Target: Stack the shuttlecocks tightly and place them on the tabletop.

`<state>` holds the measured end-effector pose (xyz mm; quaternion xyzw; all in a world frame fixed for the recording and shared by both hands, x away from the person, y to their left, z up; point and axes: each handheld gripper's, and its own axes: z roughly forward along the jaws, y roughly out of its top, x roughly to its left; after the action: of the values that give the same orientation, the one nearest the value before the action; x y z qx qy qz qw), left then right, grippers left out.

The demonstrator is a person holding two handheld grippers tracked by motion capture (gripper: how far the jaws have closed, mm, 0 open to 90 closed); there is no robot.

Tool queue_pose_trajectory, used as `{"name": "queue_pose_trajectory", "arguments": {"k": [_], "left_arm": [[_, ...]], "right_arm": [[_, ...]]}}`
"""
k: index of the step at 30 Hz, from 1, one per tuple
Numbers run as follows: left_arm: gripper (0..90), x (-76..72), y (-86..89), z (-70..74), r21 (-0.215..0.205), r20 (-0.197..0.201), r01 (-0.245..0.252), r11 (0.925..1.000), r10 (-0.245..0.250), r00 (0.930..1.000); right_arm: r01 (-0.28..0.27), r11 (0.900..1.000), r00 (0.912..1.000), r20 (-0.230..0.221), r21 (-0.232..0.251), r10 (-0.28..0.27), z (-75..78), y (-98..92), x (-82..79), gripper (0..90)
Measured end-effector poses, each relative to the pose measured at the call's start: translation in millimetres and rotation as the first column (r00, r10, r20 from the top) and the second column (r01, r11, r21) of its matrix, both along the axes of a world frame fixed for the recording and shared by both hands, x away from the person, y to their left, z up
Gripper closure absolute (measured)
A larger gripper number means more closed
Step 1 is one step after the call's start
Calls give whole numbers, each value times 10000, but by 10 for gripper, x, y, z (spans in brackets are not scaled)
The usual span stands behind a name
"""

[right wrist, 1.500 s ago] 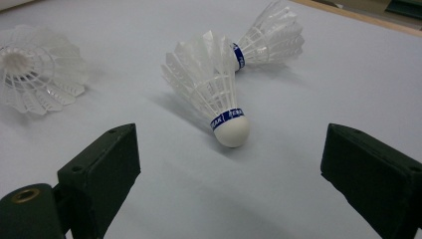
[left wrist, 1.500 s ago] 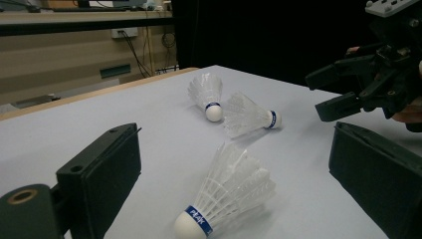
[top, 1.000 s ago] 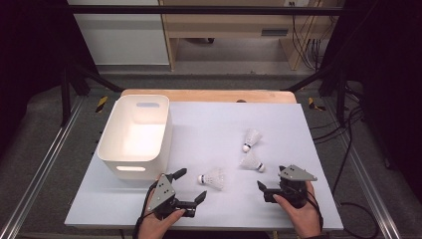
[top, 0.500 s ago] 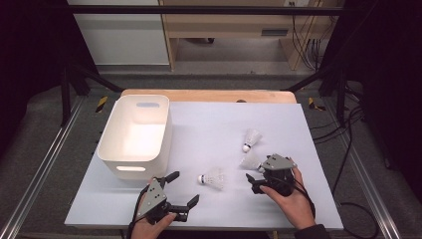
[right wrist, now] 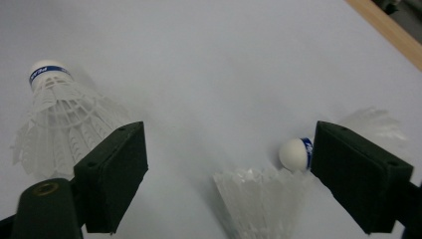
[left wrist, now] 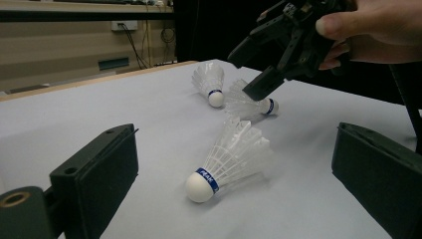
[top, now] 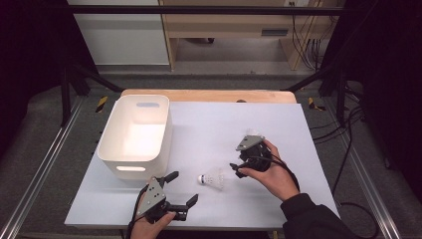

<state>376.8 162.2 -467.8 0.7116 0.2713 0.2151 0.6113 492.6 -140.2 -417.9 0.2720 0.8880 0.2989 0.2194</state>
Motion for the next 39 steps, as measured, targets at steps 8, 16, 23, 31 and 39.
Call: {"name": "queue_pose_trajectory", "arguments": {"k": [8, 16, 23, 31, 39], "left_arm": [[45, 1, -3, -1, 8, -10, 78, 10000, -78, 10000], [48, 1, -8, 0, 5, -17, 139, 9999, -139, 9999], [50, 3, 8, 5, -28, -13, 53, 10000, -53, 10000], [51, 2, -4, -2, 15, -39, 70, 10000, -69, 10000], [55, 4, -7, -9, 47, -64, 23, 10000, -23, 10000]], "right_arm": [[-870, 9842, 9929, -943, -1545, 729, -156, 238, 201, 266], [-1050, 9727, 9884, -1296, -2069, 791, -151, 132, 222, 394], [-834, 9682, 9944, -832, -2360, 654, -56, -74, 141, 432], [-362, 9605, 9984, -525, -2759, 226, 6, -359, 5, 476], [-4, 9646, 9979, -623, -2637, -166, 43, -586, -97, 548]]}}
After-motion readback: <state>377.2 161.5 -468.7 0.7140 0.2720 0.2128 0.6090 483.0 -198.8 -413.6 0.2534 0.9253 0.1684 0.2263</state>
